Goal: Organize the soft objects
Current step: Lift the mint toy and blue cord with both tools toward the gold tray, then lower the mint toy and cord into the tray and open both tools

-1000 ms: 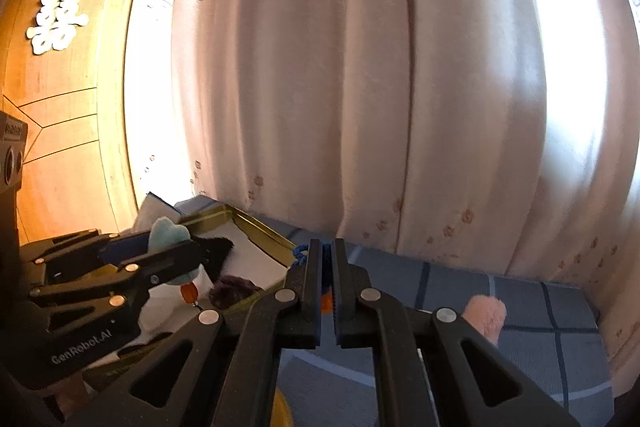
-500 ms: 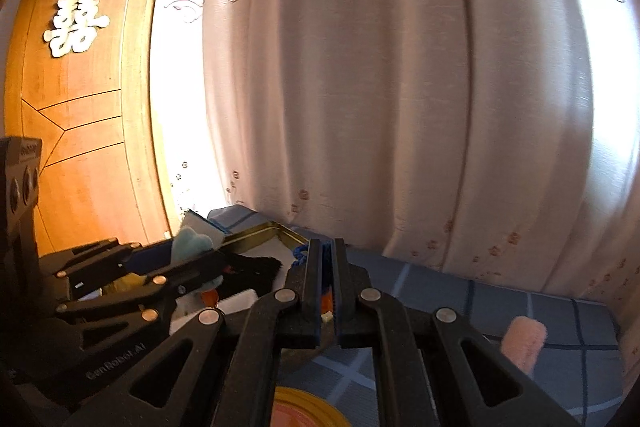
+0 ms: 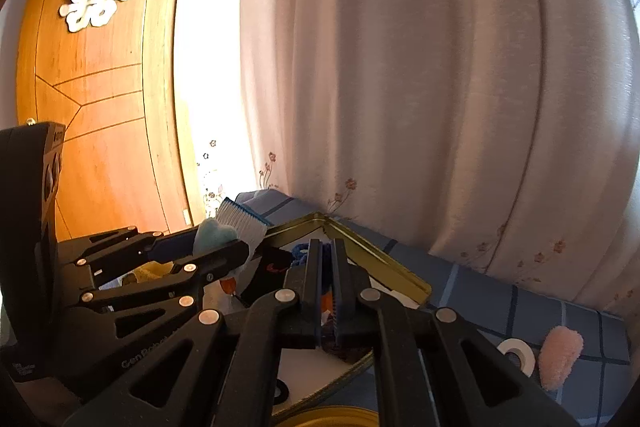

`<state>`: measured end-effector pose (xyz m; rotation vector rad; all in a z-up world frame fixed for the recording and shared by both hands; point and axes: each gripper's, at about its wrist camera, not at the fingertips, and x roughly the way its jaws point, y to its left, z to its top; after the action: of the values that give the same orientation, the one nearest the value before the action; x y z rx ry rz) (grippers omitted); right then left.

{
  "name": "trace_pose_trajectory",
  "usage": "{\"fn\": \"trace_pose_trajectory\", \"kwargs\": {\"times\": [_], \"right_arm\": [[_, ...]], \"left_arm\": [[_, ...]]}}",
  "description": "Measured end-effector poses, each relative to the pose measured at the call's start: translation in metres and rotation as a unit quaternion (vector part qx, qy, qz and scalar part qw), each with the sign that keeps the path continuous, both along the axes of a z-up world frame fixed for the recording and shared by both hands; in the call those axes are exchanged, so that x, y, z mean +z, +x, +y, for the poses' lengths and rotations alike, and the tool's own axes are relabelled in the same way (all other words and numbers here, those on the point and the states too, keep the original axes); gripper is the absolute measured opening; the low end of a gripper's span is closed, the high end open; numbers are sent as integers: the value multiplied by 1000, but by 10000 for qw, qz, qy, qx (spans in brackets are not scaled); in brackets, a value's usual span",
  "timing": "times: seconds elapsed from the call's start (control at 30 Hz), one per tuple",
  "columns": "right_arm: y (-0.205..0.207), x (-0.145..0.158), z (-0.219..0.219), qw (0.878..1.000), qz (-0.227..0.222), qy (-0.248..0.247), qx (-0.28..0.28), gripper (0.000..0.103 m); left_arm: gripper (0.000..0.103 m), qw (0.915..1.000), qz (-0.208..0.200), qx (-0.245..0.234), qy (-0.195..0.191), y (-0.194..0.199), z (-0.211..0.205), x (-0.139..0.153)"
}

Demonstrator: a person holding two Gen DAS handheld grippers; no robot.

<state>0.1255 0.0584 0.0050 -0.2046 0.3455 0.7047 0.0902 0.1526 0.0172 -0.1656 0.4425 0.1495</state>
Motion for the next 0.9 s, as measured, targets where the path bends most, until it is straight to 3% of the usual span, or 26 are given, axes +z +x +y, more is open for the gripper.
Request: {"fn": "trace_pose_trajectory", "kwargs": {"times": [0.13, 0.27, 0.33, 0.43, 0.5, 0.63, 0.7, 0.9], "right_arm": [[3, -4, 8, 9999, 94, -109, 38, 5], [10, -14, 15, 9989, 343, -310, 115, 11], [8, -18, 16, 9988, 297, -370, 107, 33], [3, -18, 8, 9994, 212, -248, 96, 50], [2, -18, 0, 9996, 182, -179, 70, 52], [3, -19, -28, 9997, 97, -186, -108, 54], [4, -21, -45, 9994, 54, -211, -268, 56], [25, -29, -119, 9944, 144, -196, -1025, 60]], "left_arm": [[27, 9999, 62, 45, -67, 0, 7, -4], [38, 9998, 51, 176, -90, -2, 12, -6], [41, 9997, 41, 222, -117, -4, 14, -7], [58, 9994, 2, 339, -97, -9, 16, -6], [71, 9990, -64, 421, -141, -13, 17, -6], [80, 9992, -169, 330, -173, -15, 9, -4], [90, 9994, -228, 223, -148, -15, -1, -1], [95, 9992, -163, -351, 70, -3, -45, 7]]}}
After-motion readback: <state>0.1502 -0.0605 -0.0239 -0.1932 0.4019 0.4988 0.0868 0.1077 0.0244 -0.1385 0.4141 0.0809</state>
